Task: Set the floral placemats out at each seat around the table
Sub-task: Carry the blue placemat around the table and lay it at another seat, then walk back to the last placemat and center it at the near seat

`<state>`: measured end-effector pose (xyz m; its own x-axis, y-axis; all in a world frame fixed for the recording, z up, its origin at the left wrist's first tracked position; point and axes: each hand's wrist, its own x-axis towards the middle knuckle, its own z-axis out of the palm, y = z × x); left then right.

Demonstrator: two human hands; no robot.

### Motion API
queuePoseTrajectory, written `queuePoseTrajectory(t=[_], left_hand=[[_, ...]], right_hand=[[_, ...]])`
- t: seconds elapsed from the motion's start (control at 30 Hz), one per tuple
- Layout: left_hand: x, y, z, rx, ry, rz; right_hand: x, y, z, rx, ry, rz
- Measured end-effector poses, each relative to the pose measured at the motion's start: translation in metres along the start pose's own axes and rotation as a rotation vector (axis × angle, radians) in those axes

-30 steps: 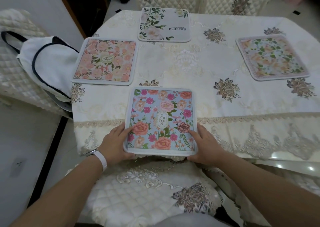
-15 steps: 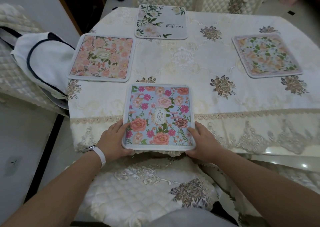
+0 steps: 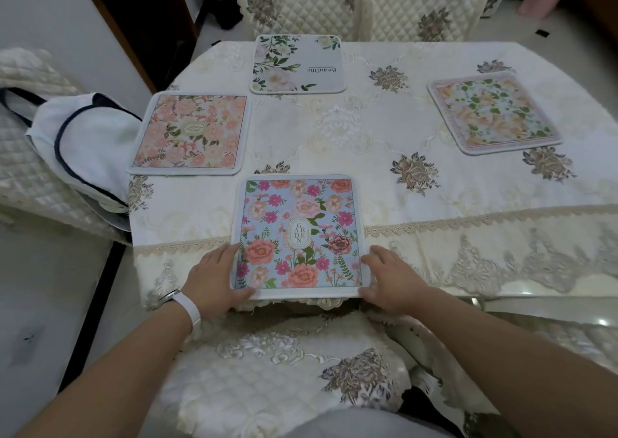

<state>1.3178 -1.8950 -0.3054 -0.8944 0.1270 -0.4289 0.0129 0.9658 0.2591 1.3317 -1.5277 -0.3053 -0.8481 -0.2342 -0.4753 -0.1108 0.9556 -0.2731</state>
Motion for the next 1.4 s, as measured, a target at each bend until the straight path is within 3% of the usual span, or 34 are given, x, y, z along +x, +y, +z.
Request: queuePoseTrajectory(t=[0.13, 0.33, 0.5, 0.7, 1.13, 1.4], left_hand=[[-0.006, 0.024, -0.011, -0.071, 0.116, 0.030], [-0.014, 0.085, -0.035, -0.168, 0.337, 0.142], [-0.020, 0.145, -0.047, -0.012, 0.340, 0.348], [-0.027, 0.218, -0.044, 0.141, 0.365, 0.394], [-0.040, 0.401, -0.007, 0.174, 0.397, 0.324], [-0.050, 0.451, -0.002, 0.195, 0.433, 0.329]], right_hand=[[-0.010, 0.009, -0.006, 0.068, 0.008, 0.037], [-0.027, 0.018, -0.037, 0.136, 0.291, 0.057], [-0.046, 0.030, -0.076, 0.055, 0.439, 0.017], [-0.078, 0.072, -0.106, -0.092, 0.421, -0.007], [-0.156, 0.229, -0.138, -0.163, 0.362, -0.143], [-0.178, 0.268, -0.150, -0.150, 0.371, -0.160]])
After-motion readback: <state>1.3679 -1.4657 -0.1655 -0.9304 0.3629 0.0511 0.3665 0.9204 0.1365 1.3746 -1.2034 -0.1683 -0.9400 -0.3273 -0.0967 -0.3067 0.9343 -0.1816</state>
